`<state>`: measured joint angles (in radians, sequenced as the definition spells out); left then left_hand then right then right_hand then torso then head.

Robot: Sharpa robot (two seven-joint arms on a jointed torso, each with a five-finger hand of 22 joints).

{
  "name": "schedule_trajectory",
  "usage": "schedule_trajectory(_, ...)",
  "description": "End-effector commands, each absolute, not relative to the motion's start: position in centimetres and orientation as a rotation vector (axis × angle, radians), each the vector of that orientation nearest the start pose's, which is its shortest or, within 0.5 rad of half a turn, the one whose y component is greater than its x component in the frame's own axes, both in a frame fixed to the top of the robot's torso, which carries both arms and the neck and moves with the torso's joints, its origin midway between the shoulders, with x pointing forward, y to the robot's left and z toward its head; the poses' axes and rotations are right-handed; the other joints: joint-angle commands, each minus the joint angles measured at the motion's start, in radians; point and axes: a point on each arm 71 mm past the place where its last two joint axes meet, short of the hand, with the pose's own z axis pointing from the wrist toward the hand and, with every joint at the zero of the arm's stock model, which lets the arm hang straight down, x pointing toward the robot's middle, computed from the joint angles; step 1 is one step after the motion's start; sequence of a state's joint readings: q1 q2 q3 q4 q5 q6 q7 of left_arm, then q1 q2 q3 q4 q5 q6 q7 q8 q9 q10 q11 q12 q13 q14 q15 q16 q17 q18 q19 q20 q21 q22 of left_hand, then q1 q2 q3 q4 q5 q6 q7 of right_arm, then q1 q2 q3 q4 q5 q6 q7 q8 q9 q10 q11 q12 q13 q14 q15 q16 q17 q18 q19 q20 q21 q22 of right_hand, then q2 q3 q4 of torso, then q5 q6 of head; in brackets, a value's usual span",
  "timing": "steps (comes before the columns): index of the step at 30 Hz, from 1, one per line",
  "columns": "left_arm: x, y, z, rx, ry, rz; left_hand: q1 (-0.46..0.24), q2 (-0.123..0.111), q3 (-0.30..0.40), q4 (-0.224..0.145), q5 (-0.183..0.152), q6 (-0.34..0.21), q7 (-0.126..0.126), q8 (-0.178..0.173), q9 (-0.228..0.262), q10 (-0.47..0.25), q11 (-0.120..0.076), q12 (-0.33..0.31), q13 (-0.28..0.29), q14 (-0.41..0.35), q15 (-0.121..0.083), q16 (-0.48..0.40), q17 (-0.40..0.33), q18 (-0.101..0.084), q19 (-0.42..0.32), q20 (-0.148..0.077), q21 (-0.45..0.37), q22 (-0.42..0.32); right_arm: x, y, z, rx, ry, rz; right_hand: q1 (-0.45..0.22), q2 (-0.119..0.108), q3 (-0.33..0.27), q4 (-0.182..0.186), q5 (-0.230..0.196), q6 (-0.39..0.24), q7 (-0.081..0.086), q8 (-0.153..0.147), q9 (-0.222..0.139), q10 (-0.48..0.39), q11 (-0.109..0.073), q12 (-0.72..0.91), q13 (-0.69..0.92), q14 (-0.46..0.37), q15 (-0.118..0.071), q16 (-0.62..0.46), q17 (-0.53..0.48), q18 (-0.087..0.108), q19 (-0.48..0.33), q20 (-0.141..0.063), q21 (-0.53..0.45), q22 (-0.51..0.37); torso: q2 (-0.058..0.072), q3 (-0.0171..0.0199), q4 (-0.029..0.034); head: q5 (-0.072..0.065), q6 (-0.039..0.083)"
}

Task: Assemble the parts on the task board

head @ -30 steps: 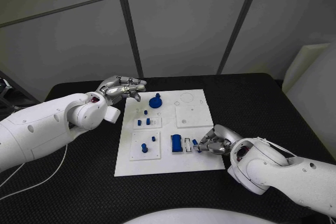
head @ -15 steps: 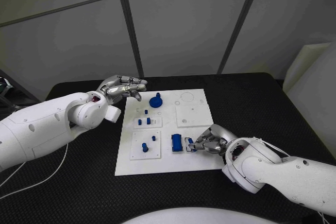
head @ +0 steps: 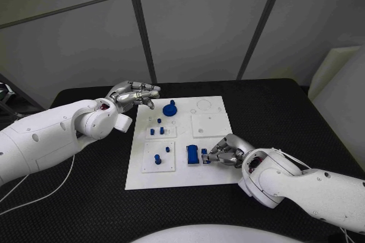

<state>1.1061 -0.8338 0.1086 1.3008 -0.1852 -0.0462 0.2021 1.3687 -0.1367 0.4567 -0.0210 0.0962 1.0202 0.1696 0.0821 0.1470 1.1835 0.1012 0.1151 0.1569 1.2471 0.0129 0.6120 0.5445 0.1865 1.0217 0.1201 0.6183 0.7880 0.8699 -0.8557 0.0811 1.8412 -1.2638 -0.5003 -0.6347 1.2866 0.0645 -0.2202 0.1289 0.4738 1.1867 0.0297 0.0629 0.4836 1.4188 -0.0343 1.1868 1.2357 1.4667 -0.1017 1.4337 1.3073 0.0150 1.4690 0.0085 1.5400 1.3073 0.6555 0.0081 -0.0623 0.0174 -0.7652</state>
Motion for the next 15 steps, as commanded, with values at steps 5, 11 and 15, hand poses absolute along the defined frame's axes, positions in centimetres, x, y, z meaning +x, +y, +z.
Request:
schedule_trajectory(5, 52.02, 26.04, -19.72, -1.069, 1.613, -1.486, -0.010, 0.002, -0.006, 0.001, -0.004, -0.004, 0.001, -0.005, 0.001, -0.005, -0.002, -0.004, 0.001, 0.003, 0.005, -0.006, -0.001, -0.004, 0.003, 0.003, -0.005, -0.001, 37.84, -15.31, -26.08, 0.517, 1.987, 0.618, -0.042, -0.012, -0.023, 0.034, -0.029, 0.007, 0.003, 0.003, -0.004, 0.005, -0.006, -0.011, -0.003, 0.054, -0.004, -0.006, 0.021, -0.004, 0.085, -0.003, -0.006, 0.226, -0.001, -0.0001, -0.0001, 0.002, 0.000)
schedule_trajectory(11, 52.01, 26.07, -19.72, -1.069, 1.614, -1.485, -0.011, 0.002, -0.007, 0.002, -0.004, -0.004, 0.001, -0.005, 0.001, -0.005, -0.002, -0.004, 0.002, 0.003, 0.006, -0.007, -0.001, -0.004, 0.003, 0.003, -0.005, -0.002, 37.87, -15.27, -26.10, 0.507, 1.989, 0.618, -0.081, -0.029, -0.055, 0.082, -0.138, 0.012, 0.005, 0.004, -0.003, 0.005, -0.004, -0.013, -0.003, 0.054, -0.002, -0.009, 0.018, -0.003, 0.084, -0.001, -0.009, 0.224, 0.000, -0.0001, -0.0011, 0.002, 0.000)
schedule_trajectory(15, 52.01, 26.08, -19.72, -1.069, 1.614, -1.485, -0.011, 0.002, -0.007, 0.002, -0.004, -0.004, 0.001, -0.005, 0.001, -0.005, -0.002, -0.004, 0.002, 0.003, 0.006, -0.007, -0.001, -0.004, 0.003, 0.003, -0.005, -0.002, 37.89, -15.32, -26.09, 0.500, 1.987, 0.615, -0.082, -0.034, -0.059, 0.095, -0.159, 0.012, 0.005, 0.005, -0.002, 0.004, -0.004, -0.015, -0.005, 0.053, -0.002, -0.011, 0.016, -0.003, 0.083, -0.001, -0.011, 0.222, -0.001, -0.0003, -0.0010, 0.002, 0.000)
